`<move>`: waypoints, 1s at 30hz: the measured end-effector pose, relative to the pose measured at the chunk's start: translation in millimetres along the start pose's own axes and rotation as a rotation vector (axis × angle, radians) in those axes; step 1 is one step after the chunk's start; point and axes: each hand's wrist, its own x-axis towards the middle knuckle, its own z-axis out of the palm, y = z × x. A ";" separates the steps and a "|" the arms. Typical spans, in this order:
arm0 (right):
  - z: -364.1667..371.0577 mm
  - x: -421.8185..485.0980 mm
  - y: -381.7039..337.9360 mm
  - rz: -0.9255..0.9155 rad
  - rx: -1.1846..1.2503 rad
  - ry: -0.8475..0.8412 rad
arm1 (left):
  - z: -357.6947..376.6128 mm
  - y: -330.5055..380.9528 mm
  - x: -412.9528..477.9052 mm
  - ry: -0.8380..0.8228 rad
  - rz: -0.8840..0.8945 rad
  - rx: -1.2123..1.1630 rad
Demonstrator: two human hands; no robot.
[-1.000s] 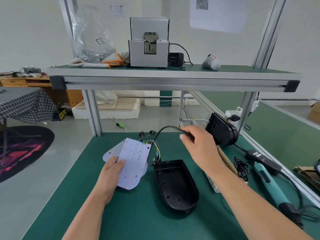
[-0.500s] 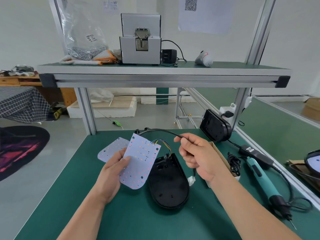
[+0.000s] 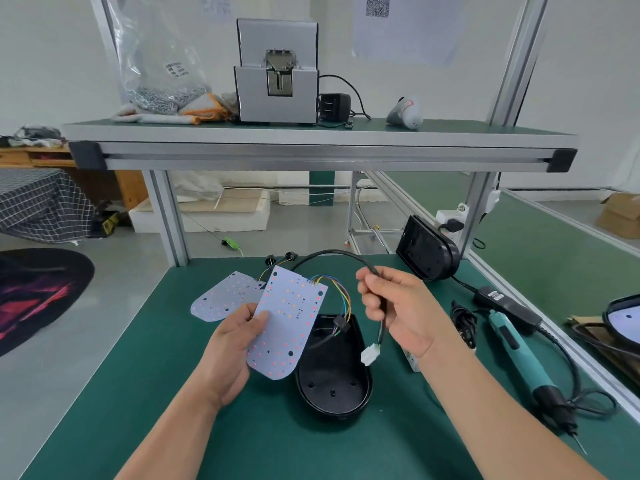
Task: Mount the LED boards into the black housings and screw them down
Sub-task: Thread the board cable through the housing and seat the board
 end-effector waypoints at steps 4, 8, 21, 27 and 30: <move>-1.1 -4.7 19.5 -0.035 -0.231 0.015 | -3.3 -3.6 5.6 0.096 -0.003 0.003; -17.8 -16.6 28.9 0.050 -0.722 -0.058 | -2.9 -5.6 8.3 0.169 -0.015 0.050; -15.4 -6.3 48.9 -0.008 -0.246 0.102 | 12.2 -10.3 5.6 0.051 -0.108 -0.088; -3.1 6.6 57.1 -0.149 -0.684 0.209 | 12.5 -8.7 3.6 0.000 -0.145 -0.194; -2.0 4.4 59.6 -0.214 -0.807 0.204 | 13.8 -7.8 3.3 -0.019 -0.152 -0.196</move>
